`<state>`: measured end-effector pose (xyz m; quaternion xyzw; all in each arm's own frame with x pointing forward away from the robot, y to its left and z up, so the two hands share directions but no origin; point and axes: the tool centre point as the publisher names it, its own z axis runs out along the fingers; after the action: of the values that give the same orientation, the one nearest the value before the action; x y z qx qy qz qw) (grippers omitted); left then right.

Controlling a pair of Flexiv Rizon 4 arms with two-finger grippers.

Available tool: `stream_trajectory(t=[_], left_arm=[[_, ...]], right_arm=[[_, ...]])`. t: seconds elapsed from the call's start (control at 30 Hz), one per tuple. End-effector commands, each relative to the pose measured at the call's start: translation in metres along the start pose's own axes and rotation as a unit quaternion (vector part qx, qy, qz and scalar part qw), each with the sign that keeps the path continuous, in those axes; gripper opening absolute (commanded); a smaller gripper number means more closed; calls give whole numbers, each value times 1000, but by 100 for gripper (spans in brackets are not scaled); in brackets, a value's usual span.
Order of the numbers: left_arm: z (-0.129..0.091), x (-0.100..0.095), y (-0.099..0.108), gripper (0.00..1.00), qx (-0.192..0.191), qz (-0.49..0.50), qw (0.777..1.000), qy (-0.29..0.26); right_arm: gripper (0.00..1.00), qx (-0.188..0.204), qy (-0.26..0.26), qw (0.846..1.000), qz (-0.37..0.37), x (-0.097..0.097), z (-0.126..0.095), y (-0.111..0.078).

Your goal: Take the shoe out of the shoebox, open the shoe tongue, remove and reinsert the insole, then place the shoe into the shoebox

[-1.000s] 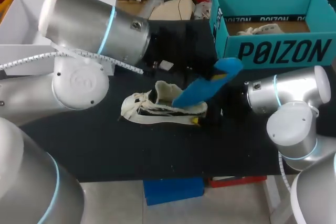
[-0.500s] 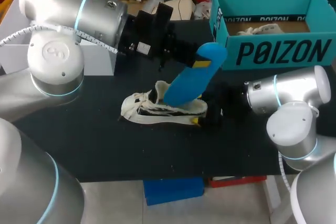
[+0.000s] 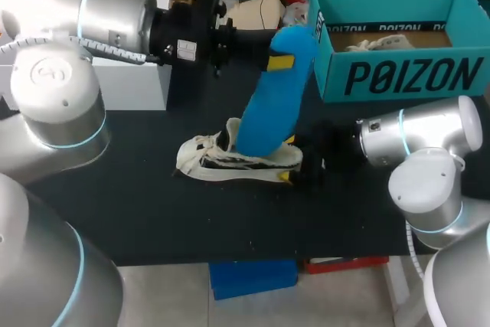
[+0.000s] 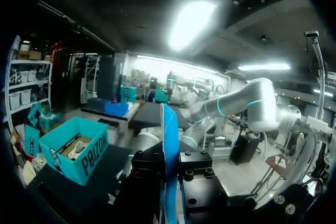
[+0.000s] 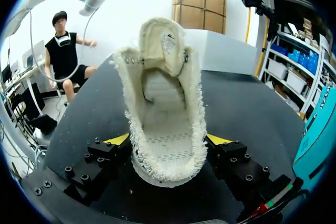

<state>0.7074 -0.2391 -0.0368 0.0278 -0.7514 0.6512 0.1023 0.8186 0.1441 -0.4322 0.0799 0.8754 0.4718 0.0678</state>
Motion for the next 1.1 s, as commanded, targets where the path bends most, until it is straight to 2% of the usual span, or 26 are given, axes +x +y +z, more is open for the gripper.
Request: stream_trajectory(t=[0.03, 0.1, 0.17, 0.2, 0.5, 0.53, 0.57, 0.6, 0.67, 0.8, 0.87, 0.93, 1.0, 1.1], left_arm=[[-12, 32, -18, 0, 76, -34, 996, -45], [-12, 46, -31, 0, 112, -72, 991, -32], [-12, 54, -40, 0, 113, -76, 990, -24], [-12, 59, -44, 0, 134, -100, 986, -16], [-17, 81, -76, 0, 156, -114, 981, -2], [-17, 85, -80, 0, 178, -140, 974, 11], [-18, 88, -84, 0, 178, -138, 974, 13], [-20, 89, -86, 0, 163, -118, 980, 7], [-22, 92, -93, 0, 176, -136, 975, 20], [-27, 97, -101, 0, 170, -138, 975, 26], [-30, 97, -102, 0, 159, -126, 979, 22], [-32, 98, -104, 0, 165, -144, 975, 31], [-33, 98, -102, 0, 145, -137, 980, 28], [-33, 98, -102, 0, 145, -137, 980, 28]], right_arm=[[0, 1, -1, 1000, 0, 0, 2, -1], [0, 1, -1, 1000, 0, 0, 2, -1], [0, 1, -1, 1000, 0, 0, 2, -1], [0, 1, -1, 1000, 0, 0, 2, -1], [0, 1, -1, 1000, 0, 0, 2, -1], [0, 1, -1, 1000, 0, 0, 2, -1], [0, 1, -1, 1000, 0, 0, 2, -1], [0, 1, -1, 1000, 0, 0, 2, -1], [0, 1, -1, 1000, 0, 0, 2, -1], [0, 1, -1, 1000, 0, 0, 2, -1], [0, 1, -1, 1000, 0, 0, 2, -1], [0, 1, -1, 1000, 0, 0, 2, -1], [0, 1, -1, 1000, 0, 0, 2, -1], [0, 1, -1, 1000, 0, 0, 2, -1]])
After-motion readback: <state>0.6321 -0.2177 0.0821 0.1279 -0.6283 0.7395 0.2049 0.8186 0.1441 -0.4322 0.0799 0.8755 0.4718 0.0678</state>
